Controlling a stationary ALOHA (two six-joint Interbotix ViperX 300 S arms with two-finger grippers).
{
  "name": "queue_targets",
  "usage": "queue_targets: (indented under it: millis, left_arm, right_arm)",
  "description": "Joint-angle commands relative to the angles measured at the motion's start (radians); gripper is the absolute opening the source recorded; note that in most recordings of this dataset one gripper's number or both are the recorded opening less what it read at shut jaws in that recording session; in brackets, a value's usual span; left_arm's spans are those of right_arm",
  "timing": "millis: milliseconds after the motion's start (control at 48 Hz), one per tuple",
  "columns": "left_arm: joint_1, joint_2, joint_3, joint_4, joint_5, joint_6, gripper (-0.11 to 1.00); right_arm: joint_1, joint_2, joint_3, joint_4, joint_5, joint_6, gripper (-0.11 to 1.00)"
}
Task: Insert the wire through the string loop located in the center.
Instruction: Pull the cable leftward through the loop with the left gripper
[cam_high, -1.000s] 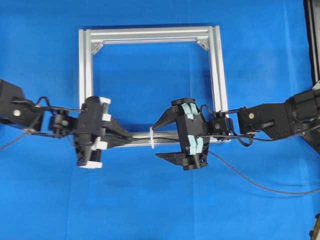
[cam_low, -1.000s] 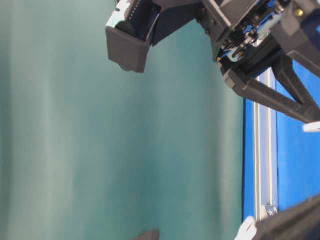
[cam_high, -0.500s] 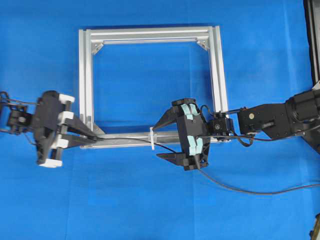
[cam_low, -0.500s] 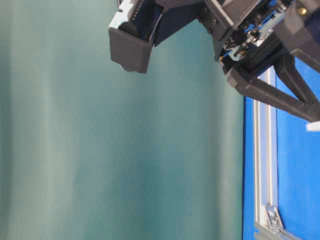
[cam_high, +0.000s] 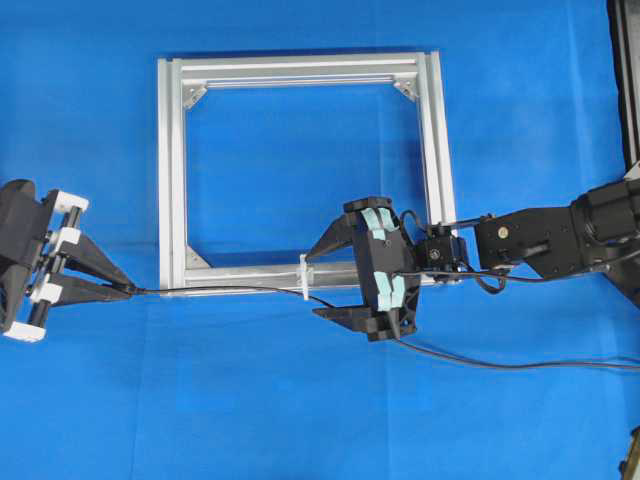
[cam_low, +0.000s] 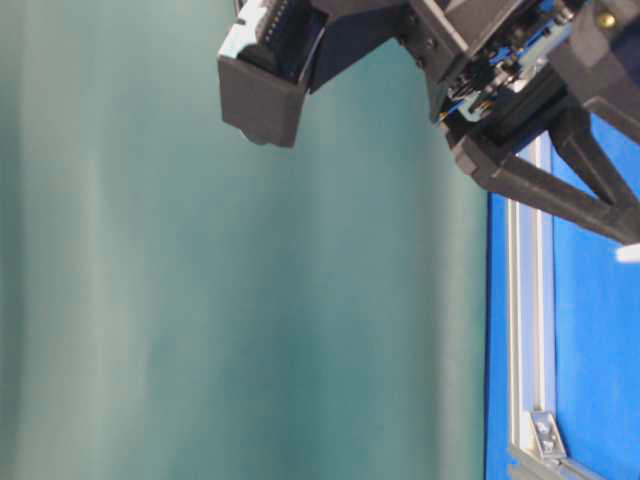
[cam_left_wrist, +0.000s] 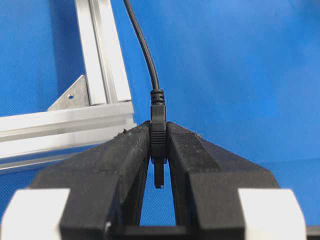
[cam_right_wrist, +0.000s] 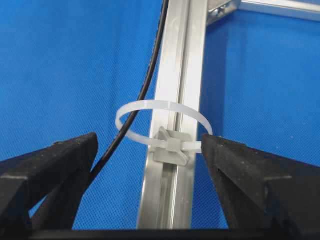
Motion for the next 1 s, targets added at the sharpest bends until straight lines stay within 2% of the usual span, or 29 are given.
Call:
queue_targets:
  millis: [0, 459, 542, 667, 729, 771, 875, 980]
  left_arm:
    - [-0.006, -0.009, -0.02, 0.005, 0.032, 0.006, 0.09]
    - [-0.029, -0.017, -0.038, 0.008, 0.12, 0.009, 0.11]
    - [-0.029, -0.014, -0.038, 0.006, 0.124, -0.003, 0.31]
    - [-0.029, -0.014, -0.038, 0.006, 0.138, 0.0, 0.72]
    - [-0.029, -0.017, -0.038, 0.006, 0.152, 0.003, 0.86]
    - [-0.029, -0.017, -0.038, 0.006, 0.158, 0.003, 0.87]
    - [-0.026, -0.018, -0.037, 0.006, 0.17, 0.003, 0.81]
    - [-0.02, -0.025, -0.038, 0.006, 0.172, 0.005, 0.82]
  right_arm:
    - [-0.002, -0.025, -0.026, 0.005, 0.012, 0.003, 0.9]
    - [0.011, -0.025, -0.051, 0.006, 0.075, 0.003, 0.9]
    - [0.012, -0.025, -0.051, 0.006, 0.077, 0.003, 0.9]
    - [0.015, -0.025, -0.051, 0.006, 0.074, 0.003, 0.9]
    - [0.017, -0.025, -0.051, 0.006, 0.071, 0.003, 0.9]
    - [0.017, -0.025, -0.051, 0.006, 0.071, 0.003, 0.9]
    - [0.017, -0.025, -0.052, 0.006, 0.072, 0.003, 0.9]
    - [0.017, -0.028, -0.052, 0.006, 0.077, 0.003, 0.9]
